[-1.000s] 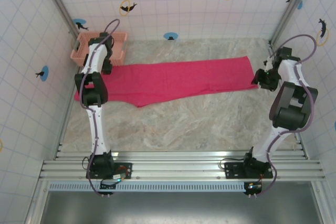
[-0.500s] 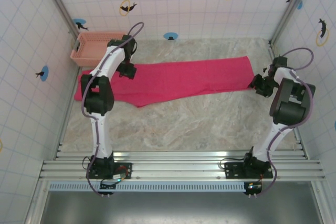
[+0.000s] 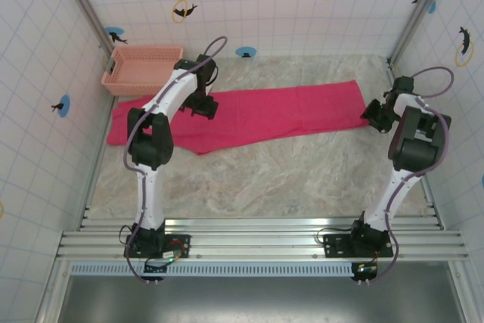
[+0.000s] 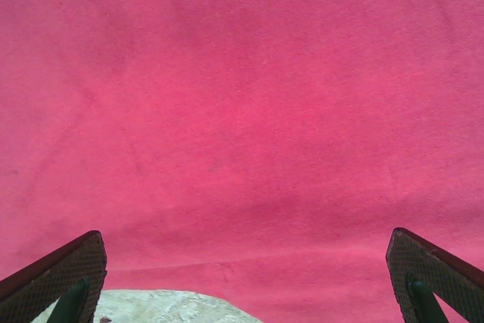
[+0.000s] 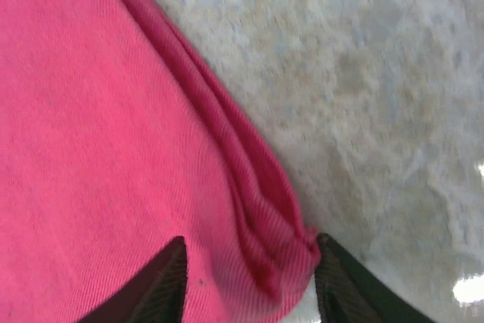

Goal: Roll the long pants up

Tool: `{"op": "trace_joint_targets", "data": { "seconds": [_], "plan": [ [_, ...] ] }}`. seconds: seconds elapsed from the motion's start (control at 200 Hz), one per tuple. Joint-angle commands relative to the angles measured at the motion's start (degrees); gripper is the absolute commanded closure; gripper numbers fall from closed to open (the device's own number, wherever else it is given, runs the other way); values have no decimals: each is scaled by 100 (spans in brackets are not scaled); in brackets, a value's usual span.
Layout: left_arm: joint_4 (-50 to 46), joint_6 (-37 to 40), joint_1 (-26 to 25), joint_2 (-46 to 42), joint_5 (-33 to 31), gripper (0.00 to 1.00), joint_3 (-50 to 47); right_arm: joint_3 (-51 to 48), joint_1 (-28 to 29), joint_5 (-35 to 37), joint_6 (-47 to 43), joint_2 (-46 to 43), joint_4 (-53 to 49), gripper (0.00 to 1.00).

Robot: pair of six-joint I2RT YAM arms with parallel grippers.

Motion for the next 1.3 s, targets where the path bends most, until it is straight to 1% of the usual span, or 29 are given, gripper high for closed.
{"op": "trace_joint_targets", "data": {
  "seconds": [0.0,0.065,0.12,0.21,0.23,0.245,0.305,0.41,0.555,0.636,0.736,0.796,0.926,0.961,0.981,1.036,1.136,1.201,1.251,1.296],
  "plan": [
    [-221,-287,-37,147,285,3,259,116,-14,-164,174,430,77,65],
    [-293,-368,-91,290,403,3,442,133,-8,-245,191,469,144,77],
    [-363,-445,-163,440,481,3,666,124,-7,-249,227,430,194,90],
    [-382,-607,-314,725,639,3,1052,9,-7,-289,279,157,436,100],
    [-388,-661,-341,739,682,3,1138,-6,-12,-267,281,79,456,100],
    [-393,-721,-377,947,700,3,1197,-14,-16,-264,282,8,466,100],
    [-485,-955,-490,1242,787,3,1488,14,-40,-239,280,-255,496,100],
    [-520,-1220,-678,1619,943,3,1819,93,-134,-194,280,-753,512,100],
    [-433,-1429,-810,1893,1119,3,1916,469,-286,-115,139,-1234,231,100],
    [-408,-1535,-874,2031,1184,3,1899,691,-375,-226,104,-1381,116,100],
    [-458,-1610,-1070,2266,1254,3,2062,894,-475,-332,70,-1508,22,100],
    [-399,-1838,-1184,2360,1535,3,2134,1017,-530,-404,5,-1561,-58,100],
    [90,-2483,-1526,2480,2302,3,2242,1369,-664,-582,-417,-1558,-407,100],
    [252,-2677,-1550,2537,2534,3,2322,1462,-717,-684,-501,-1532,-496,100],
    [333,-2793,-1757,2581,2652,3,2394,1511,-736,-747,-526,-1517,-537,100],
    [555,-3136,-1934,2732,2959,3,2612,1599,-796,-977,-621,-1499,-553,100],
    [1263,-3914,-2215,2993,3543,3,2888,1718,-816,-1111,-771,-1561,-660,100],
    [1955,-4414,-2348,3123,3933,3,2913,1760,-809,-1250,-745,-1631,-637,100],
    [2315,-4736,-2392,3187,4081,3,2968,1805,-789,-1380,-703,-1673,-594,100],
    [2544,-4907,-2366,3165,4137,3,2971,1906,-728,-1344,-712,-1708,-691,100]
  ]
}}
